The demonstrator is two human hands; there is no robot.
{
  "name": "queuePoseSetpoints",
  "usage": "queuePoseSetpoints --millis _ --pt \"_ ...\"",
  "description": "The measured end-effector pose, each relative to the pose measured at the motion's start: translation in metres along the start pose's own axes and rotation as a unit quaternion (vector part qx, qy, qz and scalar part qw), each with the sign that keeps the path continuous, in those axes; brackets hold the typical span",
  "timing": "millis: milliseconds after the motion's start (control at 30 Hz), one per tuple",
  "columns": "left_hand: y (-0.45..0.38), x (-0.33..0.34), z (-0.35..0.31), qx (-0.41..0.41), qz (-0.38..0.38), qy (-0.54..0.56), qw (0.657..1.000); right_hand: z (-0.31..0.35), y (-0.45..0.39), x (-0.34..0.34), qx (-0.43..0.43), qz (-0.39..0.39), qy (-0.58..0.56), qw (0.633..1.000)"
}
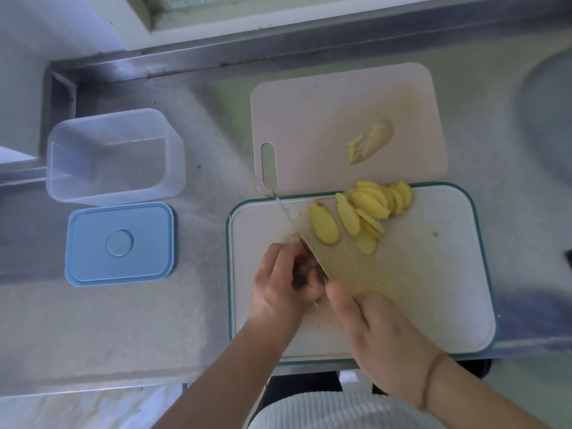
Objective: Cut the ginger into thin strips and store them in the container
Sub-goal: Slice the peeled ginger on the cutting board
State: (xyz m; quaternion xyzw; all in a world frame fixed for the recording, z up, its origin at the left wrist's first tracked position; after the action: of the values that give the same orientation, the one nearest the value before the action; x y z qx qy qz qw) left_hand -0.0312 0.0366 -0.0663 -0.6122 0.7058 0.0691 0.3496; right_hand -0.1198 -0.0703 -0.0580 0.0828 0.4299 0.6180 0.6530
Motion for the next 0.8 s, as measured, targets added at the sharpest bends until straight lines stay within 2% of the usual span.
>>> queuePoseSetpoints --millis 133,300,400,567,667,800 --pt "-0.001 0.0 0.001 0.005 0.003 0.008 1.0 0.012 -0.006 0.001 -0.006 0.004 -0.037 0.999" --pt "0.002 0.005 0.004 0.017 0.034 0.027 0.999 -0.035 0.033 0.007 0.075 0.037 -0.047 0.995" --pt "0.003 0.006 0.002 0.019 0.036 0.015 0.999 -0.03 0.018 0.008 0.042 0.042 -0.035 0.998" --pt "0.002 0.006 0.002 0.026 0.035 0.005 0.999 0.001 -0.015 0.005 -0.013 0.0 -0.055 0.998" --pt "0.001 0.006 0.003 0.019 0.029 0.014 0.999 -0.014 0.007 0.005 0.015 -0.005 -0.062 0.998" --pt "0.003 0.005 0.003 0.02 0.023 0.026 0.999 -0.024 0.017 0.009 0.028 0.027 -0.029 0.999"
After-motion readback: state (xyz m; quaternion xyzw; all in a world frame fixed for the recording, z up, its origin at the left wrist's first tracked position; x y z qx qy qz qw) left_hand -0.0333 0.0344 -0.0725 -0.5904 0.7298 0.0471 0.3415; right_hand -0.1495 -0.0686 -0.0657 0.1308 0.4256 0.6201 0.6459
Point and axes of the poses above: each hand's wrist, its own y-axis away from the middle knuckle, its own x-axis out of the palm, z = x × y, the point moved 10 cm from there along -y, towards the middle knuckle, and after that the axes turned 5 degrees about -z, right-handed, at the moved point
